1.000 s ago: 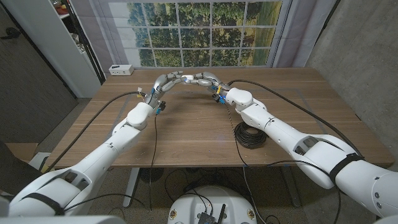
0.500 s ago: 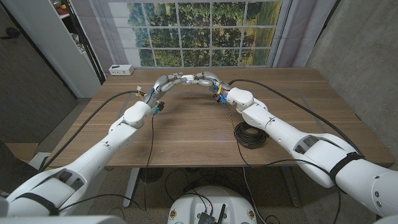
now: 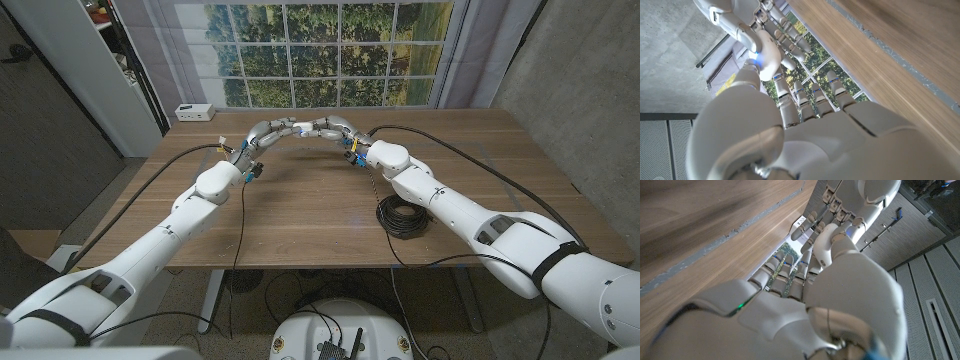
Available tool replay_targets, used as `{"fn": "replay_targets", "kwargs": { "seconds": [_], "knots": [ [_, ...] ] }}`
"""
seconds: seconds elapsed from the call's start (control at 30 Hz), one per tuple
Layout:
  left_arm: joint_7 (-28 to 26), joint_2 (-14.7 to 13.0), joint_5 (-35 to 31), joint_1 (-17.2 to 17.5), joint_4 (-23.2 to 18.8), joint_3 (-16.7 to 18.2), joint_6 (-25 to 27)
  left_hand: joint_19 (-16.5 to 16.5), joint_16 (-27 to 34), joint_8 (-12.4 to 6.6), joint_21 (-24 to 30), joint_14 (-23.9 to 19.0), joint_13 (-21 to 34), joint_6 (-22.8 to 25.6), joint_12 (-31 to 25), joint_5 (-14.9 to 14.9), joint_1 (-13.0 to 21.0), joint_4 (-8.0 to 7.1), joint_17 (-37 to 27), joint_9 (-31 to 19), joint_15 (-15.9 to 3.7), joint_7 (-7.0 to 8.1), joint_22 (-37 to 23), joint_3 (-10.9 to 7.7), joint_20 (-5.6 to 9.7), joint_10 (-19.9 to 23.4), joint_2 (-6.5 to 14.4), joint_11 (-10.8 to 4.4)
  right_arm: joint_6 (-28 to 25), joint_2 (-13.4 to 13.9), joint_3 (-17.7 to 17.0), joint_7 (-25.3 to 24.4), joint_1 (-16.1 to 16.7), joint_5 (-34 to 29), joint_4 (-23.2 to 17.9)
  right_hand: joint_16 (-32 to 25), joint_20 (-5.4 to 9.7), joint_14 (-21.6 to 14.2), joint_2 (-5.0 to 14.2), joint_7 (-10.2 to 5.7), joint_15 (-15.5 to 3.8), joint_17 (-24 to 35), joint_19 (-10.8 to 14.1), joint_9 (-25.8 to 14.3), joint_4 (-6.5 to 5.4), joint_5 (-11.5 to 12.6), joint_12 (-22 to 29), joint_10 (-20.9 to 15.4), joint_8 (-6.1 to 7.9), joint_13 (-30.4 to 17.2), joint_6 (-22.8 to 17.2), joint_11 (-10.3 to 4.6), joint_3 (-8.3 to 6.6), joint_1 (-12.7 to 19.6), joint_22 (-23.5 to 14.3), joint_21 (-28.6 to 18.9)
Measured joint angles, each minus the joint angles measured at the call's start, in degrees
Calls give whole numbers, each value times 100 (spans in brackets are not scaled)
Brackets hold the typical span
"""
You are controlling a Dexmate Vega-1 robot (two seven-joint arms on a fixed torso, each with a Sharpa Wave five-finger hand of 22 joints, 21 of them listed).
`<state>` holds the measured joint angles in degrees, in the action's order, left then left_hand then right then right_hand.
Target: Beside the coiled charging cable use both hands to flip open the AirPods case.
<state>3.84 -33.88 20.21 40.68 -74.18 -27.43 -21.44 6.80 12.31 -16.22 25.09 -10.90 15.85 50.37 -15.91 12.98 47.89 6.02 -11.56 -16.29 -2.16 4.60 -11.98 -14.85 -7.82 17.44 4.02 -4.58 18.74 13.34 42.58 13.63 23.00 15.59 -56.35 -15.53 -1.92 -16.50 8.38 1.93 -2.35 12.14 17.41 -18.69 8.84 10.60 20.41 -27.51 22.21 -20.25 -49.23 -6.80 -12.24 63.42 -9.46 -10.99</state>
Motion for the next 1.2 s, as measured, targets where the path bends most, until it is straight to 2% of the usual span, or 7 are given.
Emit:
{"fn": "replay_targets", "kwargs": {
  "seconds": [0.17, 0.27, 0.47, 0.63, 0.93, 1.07, 1.2],
  "knots": [
    [38, -7, 46, 8, -12, 20, 0, 35, 8, -39, 0, -33, 22, 54, -23, 13, -56, -49, -5, 5, -9, -53, 0, 49, -3, 80, 56, -8, 8, 12, 16, -9, -16, -54, 23, 0, 31, 0, -23, 3, 0, 0, -32, 0, 0, 0, 0, -10, 0, -10, -6, -11, 0, 37, 0, 0],
    [41, -16, 62, 23, -26, 26, 0, 41, 22, -92, 0, -102, 27, 236, -65, 38, -116, -96, -5, 5, -3, -53, 0, 96, 3, 163, 113, -89, 13, 21, 23, -14, -19, -79, 37, 0, 31, 0, -40, -22, 0, 0, -32, 0, 0, -2, 0, -8, 0, -10, -47, -33, 0, 55, 0, 0],
    [44, -28, 88, 37, -38, 36, 2, 40, 66, -283, 32, -224, 27, 578, -142, 62, -323, -285, -32, -6, 4, -287, -1, 121, 3, 397, 319, -153, 36, 40, 44, -30, -25, -135, 57, -44, 32, 0, -67, -65, 0, 0, -33, 0, 1, -19, -17, 19, 0, -11, -89, -66, 1, 82, 0, 0],
    [44, -69, 91, 48, -103, 39, 114, 95, 111, -317, 44, -412, 26, 822, -224, 66, -506, -421, -32, -6, -18, -418, -1, 195, 57, 616, 371, -208, 117, 57, 65, -34, -33, -205, 99, -44, 61, 38, -67, -81, 4, 27, -62, 0, 1, -21, -28, 48, 0, -37, -106, -94, 1, 81, 0, 0],
    [66, -247, 17, 43, -323, -20, 474, 185, 232, -317, 99, -849, 10, 1052, -361, 23, -744, -565, 6, 11, -27, -195, -1, 340, 43, 1136, 280, -198, 335, 59, 56, -24, -38, -225, 226, -44, 91, 41, -66, -99, 1, 27, -93, 1, -16, -19, -28, 41, 1, -37, -124, -159, 33, 80, 0, 0],
    [161, -341, -20, -8, -405, -71, 670, 225, 274, -317, 99, -993, -16, 1061, -406, -8, -856, -611, 12, 12, -26, -183, -1, 385, 65, 1307, 273, -187, 424, 55, 6, -14, -30, -183, 254, -44, 91, 41, -66, -100, 1, 27, -93, 1, -15, -19, -50, 41, 4, -64, -127, -159, 34, 79, 0, 0],
    [265, -424, -63, -63, -464, -130, 865, 256, 274, -327, 120, -1013, -41, 1052, -406, -8, -957, -652, 12, 11, -33, -192, -1, 427, 34, 1350, 318, -170, 482, 55, -51, -14, -7, -117, 256, -44, 91, 41, -61, -112, 1, 27, -93, -1, 0, -19, -50, 41, 91, -64, -141, -158, 49, 72, 0, 0]
  ]
}}
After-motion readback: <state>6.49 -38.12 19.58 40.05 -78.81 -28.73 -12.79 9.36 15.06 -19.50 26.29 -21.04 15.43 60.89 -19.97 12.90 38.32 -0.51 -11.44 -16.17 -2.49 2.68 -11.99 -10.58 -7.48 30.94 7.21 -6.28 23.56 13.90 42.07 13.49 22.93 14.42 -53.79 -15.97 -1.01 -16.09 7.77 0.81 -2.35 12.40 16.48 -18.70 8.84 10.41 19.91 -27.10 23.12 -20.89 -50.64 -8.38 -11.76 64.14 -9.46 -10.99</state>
